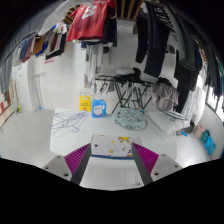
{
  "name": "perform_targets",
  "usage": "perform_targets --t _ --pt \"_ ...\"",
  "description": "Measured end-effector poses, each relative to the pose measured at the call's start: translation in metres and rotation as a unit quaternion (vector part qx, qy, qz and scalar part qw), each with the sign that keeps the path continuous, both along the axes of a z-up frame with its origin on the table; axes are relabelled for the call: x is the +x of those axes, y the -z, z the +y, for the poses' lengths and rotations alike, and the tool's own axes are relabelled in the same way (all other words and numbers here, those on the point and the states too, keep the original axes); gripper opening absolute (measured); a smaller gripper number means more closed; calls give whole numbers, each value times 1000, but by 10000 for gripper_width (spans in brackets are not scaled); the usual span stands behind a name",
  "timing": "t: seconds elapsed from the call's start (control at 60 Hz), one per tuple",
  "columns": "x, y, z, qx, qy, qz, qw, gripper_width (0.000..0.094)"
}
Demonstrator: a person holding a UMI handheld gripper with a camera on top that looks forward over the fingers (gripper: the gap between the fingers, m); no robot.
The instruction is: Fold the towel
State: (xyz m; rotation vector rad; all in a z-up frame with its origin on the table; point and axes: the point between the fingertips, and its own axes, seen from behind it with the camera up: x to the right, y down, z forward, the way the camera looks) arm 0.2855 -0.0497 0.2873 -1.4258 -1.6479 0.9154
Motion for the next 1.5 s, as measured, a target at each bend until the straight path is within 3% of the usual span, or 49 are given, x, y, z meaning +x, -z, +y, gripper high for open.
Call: perform_targets --t 0.433,0.767,1.133,1.267,1.5 --pt "-7 75 -89 -21 -19 -19 999 854" --pt "-66 147 -138 -33 -26 -31 999 854" --pt "-181 243 -136 -15 8 -36 999 854" --pt "-218 274 -136 -30 26 -60 997 853" --pt "-258 300 -137 -20 31 -72 997 827"
